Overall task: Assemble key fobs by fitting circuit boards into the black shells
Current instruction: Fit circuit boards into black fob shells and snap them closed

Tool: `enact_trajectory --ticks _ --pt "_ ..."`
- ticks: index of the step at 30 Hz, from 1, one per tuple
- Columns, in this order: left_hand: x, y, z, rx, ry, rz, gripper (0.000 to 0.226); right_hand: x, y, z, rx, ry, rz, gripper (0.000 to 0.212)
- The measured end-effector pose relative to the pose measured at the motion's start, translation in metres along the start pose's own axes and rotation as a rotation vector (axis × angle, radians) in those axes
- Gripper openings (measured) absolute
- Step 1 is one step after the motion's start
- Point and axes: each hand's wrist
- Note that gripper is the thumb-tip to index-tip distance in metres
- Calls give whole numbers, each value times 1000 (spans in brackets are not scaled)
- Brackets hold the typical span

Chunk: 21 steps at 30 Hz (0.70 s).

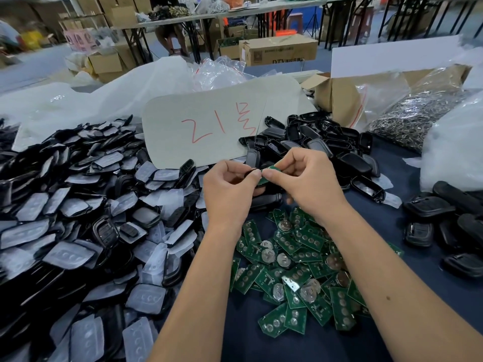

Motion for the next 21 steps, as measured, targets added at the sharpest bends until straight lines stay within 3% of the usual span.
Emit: enact_trajectory --ticks 8,14,21 --pt "-2 -4 9 95 -35 -29 16 4 4 0 -129 171 9 37" --pt "-8 -10 19 120 -68 -30 16 2 5 -4 169 -123 -102 6" --pt "-12 -16 22 13 200 190 15 10 14 -45 41 -319 -78 7"
Point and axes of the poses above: each hand's wrist, its own y-axis away from the middle knuckle, its own z-axis out of the back of the hand, x = y × z, and after that the axes turned 15 degrees about -z, right-handed
